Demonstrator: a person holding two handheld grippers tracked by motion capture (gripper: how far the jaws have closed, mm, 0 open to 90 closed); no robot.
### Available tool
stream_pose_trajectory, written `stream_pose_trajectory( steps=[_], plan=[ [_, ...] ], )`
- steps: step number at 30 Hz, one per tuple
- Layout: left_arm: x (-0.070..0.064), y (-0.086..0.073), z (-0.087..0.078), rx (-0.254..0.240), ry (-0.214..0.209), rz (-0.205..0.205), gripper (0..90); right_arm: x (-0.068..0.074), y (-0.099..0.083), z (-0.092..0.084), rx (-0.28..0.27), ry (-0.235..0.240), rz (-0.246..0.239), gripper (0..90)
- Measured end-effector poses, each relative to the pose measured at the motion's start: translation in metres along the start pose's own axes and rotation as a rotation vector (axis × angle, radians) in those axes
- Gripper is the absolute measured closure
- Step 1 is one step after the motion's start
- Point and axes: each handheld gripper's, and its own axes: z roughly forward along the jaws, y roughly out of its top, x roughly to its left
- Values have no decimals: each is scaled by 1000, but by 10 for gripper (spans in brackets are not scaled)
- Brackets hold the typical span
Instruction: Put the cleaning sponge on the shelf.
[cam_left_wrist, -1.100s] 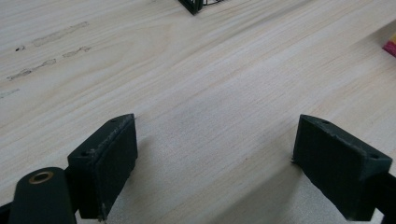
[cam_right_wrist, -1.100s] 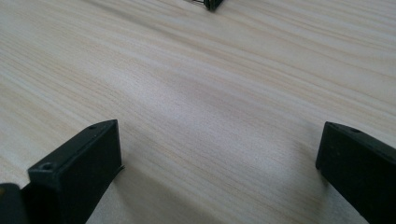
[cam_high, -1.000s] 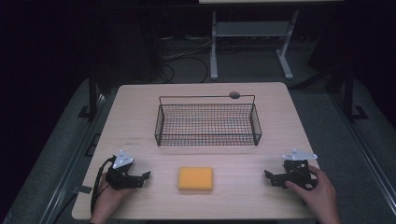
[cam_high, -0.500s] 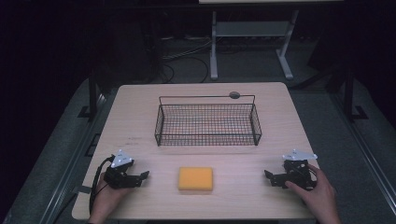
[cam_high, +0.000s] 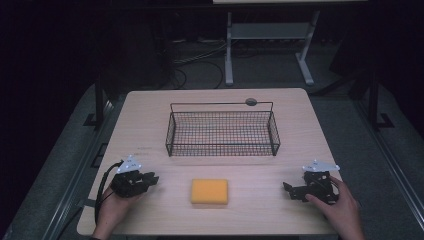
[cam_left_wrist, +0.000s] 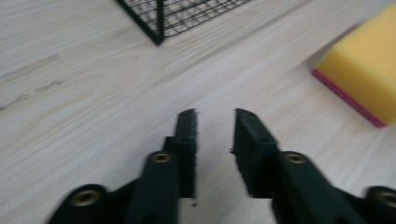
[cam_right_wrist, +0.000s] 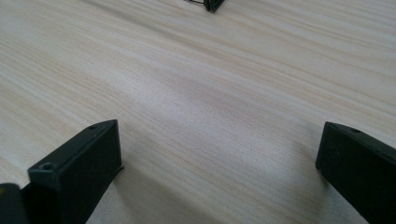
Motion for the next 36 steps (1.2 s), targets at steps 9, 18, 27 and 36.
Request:
stream_pose_trajectory(
  steps=[9,18,27,36],
  plan=[
    [-13,25,-1,83,-79,33,896,0,0,0,0,0,0,0],
    [-30,46,2,127,-140,97,897,0,0,0,0,0,0,0],
    [-45,66,12,136,-188,139,897,0,0,0,0,0,0,0],
    [-62,87,23,132,-245,181,897,0,0,0,0,0,0,0]
  ],
)
